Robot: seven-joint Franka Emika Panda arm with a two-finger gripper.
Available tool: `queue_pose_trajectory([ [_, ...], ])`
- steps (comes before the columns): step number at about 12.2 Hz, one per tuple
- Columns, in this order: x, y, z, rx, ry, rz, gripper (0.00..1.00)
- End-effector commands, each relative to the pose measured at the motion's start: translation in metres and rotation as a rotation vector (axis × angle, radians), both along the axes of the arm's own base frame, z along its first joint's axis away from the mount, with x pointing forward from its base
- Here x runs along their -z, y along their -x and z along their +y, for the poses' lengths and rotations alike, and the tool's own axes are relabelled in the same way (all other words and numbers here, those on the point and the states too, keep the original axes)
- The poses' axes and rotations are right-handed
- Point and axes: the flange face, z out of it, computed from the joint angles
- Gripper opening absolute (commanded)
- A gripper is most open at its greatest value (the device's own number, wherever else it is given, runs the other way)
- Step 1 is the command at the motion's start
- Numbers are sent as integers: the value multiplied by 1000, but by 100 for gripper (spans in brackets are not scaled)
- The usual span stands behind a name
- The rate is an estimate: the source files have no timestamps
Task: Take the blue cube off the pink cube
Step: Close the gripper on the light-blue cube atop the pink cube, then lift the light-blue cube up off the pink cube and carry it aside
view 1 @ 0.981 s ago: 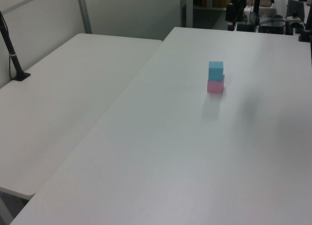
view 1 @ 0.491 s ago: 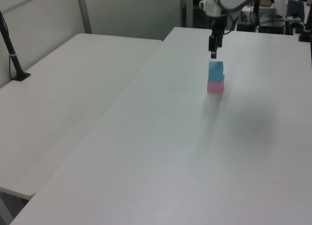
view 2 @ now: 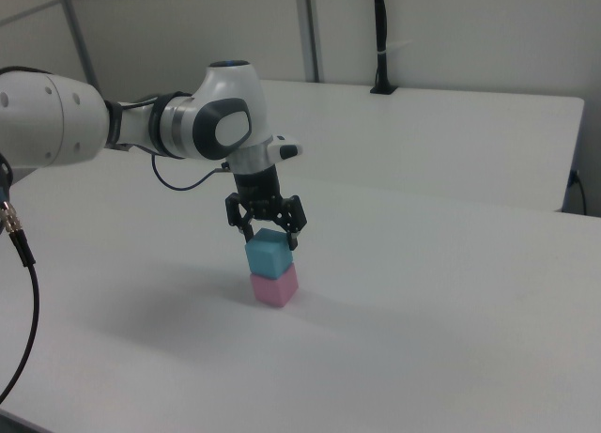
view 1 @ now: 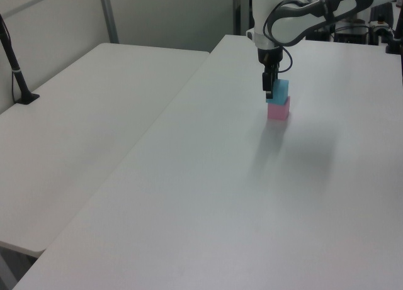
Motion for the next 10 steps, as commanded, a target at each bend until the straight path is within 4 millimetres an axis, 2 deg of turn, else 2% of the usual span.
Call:
queue_pose_trajectory([
  [1,-10,3,0,-17,12,-13,89],
  [2,-14,3,0,-15,11,-17,73],
  [3,-19,6,0,-9,8,-13,45],
  [4,-30,11,-1,-12,2,3,28],
  [5,-54,19,-5,-3,-9,-3,25],
  [7,-103,59,-14,-21,-47,-7,26],
  [8,-111,85,-20,-39,-67,-1,27],
  [10,-94,130,-17,-78,-90,33,27],
])
